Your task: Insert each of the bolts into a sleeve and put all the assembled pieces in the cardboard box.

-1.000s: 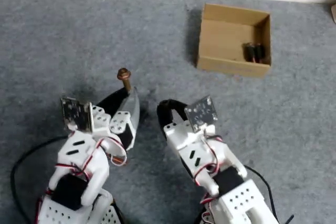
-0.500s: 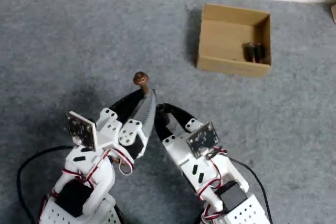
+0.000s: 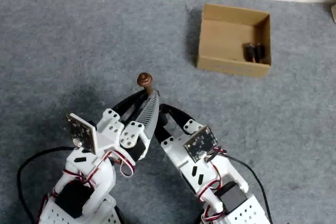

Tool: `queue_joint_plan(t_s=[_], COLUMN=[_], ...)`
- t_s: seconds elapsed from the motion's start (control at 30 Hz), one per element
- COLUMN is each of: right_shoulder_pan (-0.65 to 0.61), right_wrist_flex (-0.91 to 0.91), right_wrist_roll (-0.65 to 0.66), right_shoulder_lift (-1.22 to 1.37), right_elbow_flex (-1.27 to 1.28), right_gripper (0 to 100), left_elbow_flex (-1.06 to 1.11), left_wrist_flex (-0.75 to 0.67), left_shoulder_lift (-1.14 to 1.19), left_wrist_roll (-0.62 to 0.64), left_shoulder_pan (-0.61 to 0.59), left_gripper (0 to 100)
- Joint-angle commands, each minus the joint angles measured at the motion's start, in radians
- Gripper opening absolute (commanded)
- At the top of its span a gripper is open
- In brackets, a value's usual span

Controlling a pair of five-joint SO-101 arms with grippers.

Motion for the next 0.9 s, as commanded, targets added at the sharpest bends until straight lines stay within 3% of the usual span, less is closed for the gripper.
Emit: queue_joint_plan(t_s=[0.0,0.23,0.47,0.87], right_shoulder_pan=[0.004,0.001,0.001,0.01], right_wrist_flex=[0.001,0.001,0.001,0.001], right_wrist_roll=[0.015,0.012,0.011,0.012], right_shoulder_lift=[-0.016,-0.016,-0.016,-0.016], right_elbow_flex=[0.002,0.002,0.002,0.001], right_gripper=[0.4,0.4,0.4,0.4], left_elbow_flex=[0.019,0.105,0.131,0.059], left_wrist_flex=[0.018,0.015,-0.121,-0.12], left_shoulder_lift=[-0.012,-0.01,-0.01,-0.008], left_wrist_roll=[0.005,0.006,0.008,0.008], left_shoulder_pan=[-0.03,-0.028,-0.021,0.018], left_gripper=[1,1,1,1])
